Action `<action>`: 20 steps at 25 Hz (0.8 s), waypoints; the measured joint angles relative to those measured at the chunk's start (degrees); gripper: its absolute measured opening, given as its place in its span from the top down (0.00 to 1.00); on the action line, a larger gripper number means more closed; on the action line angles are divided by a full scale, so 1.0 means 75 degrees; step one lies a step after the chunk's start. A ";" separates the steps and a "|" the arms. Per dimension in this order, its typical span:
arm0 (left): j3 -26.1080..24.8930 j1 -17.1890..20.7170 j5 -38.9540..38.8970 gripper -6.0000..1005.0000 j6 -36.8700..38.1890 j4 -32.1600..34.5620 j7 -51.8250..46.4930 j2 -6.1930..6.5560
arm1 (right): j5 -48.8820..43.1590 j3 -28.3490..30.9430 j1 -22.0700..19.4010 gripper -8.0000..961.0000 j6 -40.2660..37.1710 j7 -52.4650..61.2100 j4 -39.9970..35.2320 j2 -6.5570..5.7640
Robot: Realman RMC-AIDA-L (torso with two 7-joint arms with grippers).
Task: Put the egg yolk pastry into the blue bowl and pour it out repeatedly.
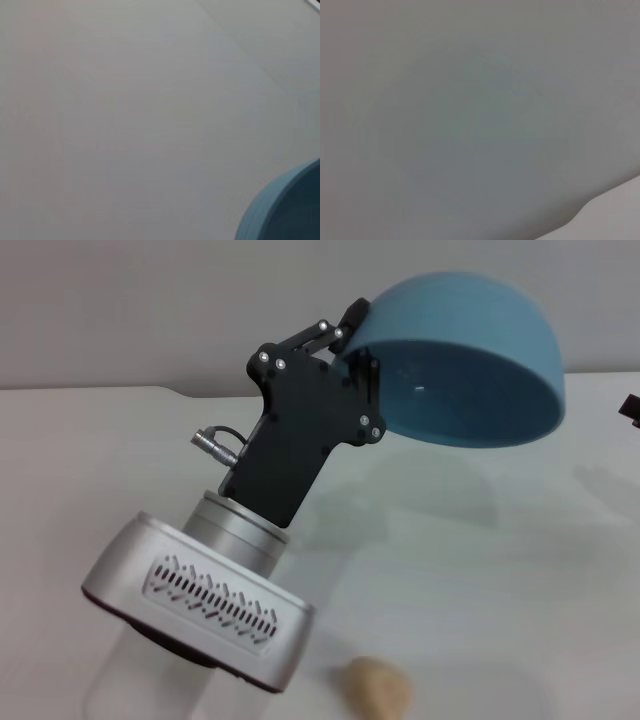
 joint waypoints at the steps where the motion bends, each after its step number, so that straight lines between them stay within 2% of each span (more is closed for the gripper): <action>1: -0.0016 -0.0028 -0.0040 0.99 -0.0061 0.0053 -0.0038 0.0000 | 0.0000 0.0000 0.0000 0.58 0.0015 -0.0032 0.0011 0.0000; 6: -0.0155 -0.0186 -0.0300 0.98 -0.0301 0.0204 -0.0265 0.0000 | -0.0002 -0.0022 0.0103 0.58 0.0041 -0.0335 0.0279 -0.0021; 10: -0.0787 -0.0232 -0.0741 0.98 -0.1312 -0.0056 -0.0277 0.0017 | -0.0141 -0.0126 0.0264 0.59 0.0039 -0.0490 0.0497 -0.0058; 12: -0.1401 -0.0189 -0.1130 0.98 -0.2386 -0.0478 -0.0252 0.0048 | -0.0330 -0.0209 0.0369 0.58 0.0038 -0.0498 0.0529 -0.0065; 15: -0.2697 -0.0139 -0.1488 0.98 -0.4576 -0.1027 -0.0223 0.0090 | -0.0651 -0.0437 0.0540 0.58 0.0043 -0.0499 0.0542 -0.0065; 16: -0.2910 -0.0139 -0.1498 0.98 -0.4928 -0.1060 -0.0226 0.0088 | -0.0742 -0.0531 0.0605 0.58 0.0044 -0.0500 0.0550 -0.0064; 20: -0.4478 -0.0296 -0.1689 0.98 -0.7504 -0.1121 -0.0279 0.0085 | -0.1200 -0.0982 0.0907 0.58 0.0052 -0.0503 0.0561 -0.0047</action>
